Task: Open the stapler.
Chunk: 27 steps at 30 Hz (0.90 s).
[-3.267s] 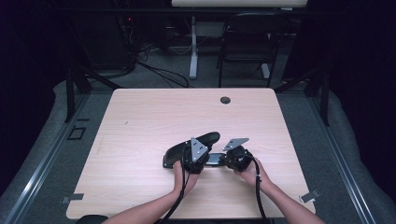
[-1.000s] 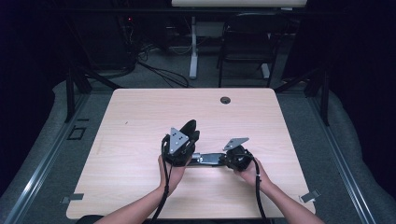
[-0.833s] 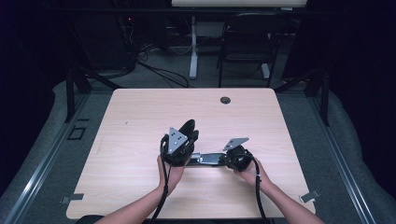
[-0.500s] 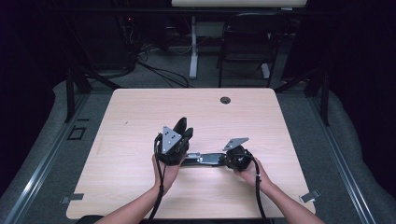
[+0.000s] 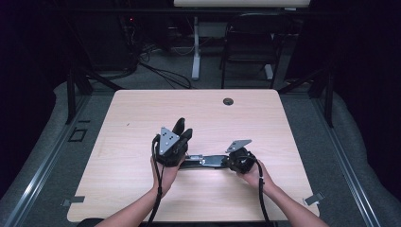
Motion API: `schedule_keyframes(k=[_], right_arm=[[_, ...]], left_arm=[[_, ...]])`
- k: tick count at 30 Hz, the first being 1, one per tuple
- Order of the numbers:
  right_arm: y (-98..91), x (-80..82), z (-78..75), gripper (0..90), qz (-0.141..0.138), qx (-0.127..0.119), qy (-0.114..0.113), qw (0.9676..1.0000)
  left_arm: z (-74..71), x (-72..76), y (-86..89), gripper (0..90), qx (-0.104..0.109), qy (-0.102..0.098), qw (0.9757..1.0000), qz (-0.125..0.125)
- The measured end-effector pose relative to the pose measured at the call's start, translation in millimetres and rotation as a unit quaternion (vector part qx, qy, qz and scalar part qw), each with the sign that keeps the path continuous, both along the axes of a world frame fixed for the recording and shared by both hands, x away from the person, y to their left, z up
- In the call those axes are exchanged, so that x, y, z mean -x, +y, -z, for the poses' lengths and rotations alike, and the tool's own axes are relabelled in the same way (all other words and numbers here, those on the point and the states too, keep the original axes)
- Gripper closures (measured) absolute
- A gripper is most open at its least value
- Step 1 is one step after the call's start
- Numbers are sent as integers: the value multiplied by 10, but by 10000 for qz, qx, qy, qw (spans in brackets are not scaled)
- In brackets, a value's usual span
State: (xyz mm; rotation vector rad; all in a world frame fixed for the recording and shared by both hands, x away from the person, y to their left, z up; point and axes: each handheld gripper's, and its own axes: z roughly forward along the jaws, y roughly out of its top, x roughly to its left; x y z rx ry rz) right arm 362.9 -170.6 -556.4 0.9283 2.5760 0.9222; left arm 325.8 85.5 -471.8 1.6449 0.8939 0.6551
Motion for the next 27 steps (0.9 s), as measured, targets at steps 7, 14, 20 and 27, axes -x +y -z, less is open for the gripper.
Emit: schedule_keyframes(k=[7,14,20,27], right_arm=[[1,-1,1,900,-9,-6,2,10000],[5,1,-1,900,-13,14,0,10000],[8,2,-1,900,-10,22,-2,10000],[9,2,-1,900,-8,23,0,10000]], left_arm=[[-15,-4,38,900,-6,20,10000,16],[-34,-7,98,900,-15,20,10000,-22],[-65,14,151,898,-47,-73,9999,-57],[-74,22,212,896,-23,-88,9999,-134]])
